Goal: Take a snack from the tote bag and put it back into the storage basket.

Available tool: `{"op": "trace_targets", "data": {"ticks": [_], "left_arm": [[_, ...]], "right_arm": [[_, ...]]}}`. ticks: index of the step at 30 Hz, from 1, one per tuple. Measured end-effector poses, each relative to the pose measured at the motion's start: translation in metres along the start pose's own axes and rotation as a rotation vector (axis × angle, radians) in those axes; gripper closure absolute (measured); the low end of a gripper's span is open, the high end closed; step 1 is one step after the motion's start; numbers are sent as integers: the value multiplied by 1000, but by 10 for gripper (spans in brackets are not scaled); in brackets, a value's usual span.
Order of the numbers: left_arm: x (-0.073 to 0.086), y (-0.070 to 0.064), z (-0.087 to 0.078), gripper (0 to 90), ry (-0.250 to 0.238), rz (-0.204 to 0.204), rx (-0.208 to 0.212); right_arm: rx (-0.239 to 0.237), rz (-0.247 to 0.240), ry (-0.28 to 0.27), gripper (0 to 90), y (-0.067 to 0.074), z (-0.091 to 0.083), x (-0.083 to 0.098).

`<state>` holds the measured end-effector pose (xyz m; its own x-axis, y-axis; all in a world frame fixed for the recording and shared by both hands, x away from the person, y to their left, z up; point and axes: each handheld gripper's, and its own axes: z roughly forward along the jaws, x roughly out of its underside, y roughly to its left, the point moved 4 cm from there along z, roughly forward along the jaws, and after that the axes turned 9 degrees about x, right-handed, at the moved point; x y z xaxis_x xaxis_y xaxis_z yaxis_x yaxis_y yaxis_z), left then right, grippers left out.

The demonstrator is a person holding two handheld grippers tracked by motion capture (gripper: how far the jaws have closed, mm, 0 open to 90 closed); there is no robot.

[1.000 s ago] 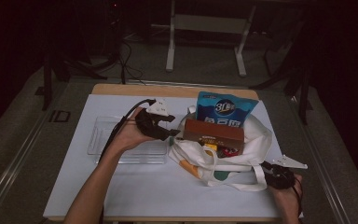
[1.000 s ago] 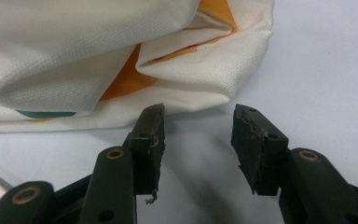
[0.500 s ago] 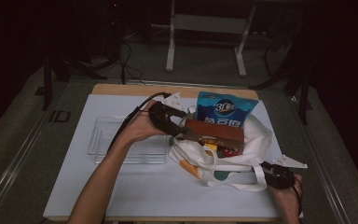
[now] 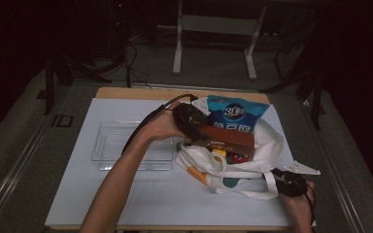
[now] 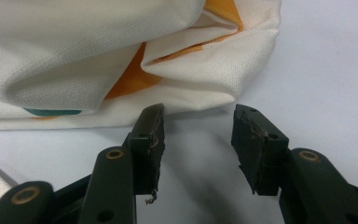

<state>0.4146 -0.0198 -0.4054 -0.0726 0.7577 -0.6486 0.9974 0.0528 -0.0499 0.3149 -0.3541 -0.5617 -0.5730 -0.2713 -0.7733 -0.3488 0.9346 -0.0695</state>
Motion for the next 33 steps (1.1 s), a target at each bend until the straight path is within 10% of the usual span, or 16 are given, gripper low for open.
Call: {"op": "trace_targets", "data": {"ticks": [19,33], "left_arm": [[13,-7,-12,420,108,43,63],[-16,-3,6,356,140,32,95]], "right_arm": [[1,0,2,531,0,0,0],[-3,1,-2,531,0,0,0]]}}
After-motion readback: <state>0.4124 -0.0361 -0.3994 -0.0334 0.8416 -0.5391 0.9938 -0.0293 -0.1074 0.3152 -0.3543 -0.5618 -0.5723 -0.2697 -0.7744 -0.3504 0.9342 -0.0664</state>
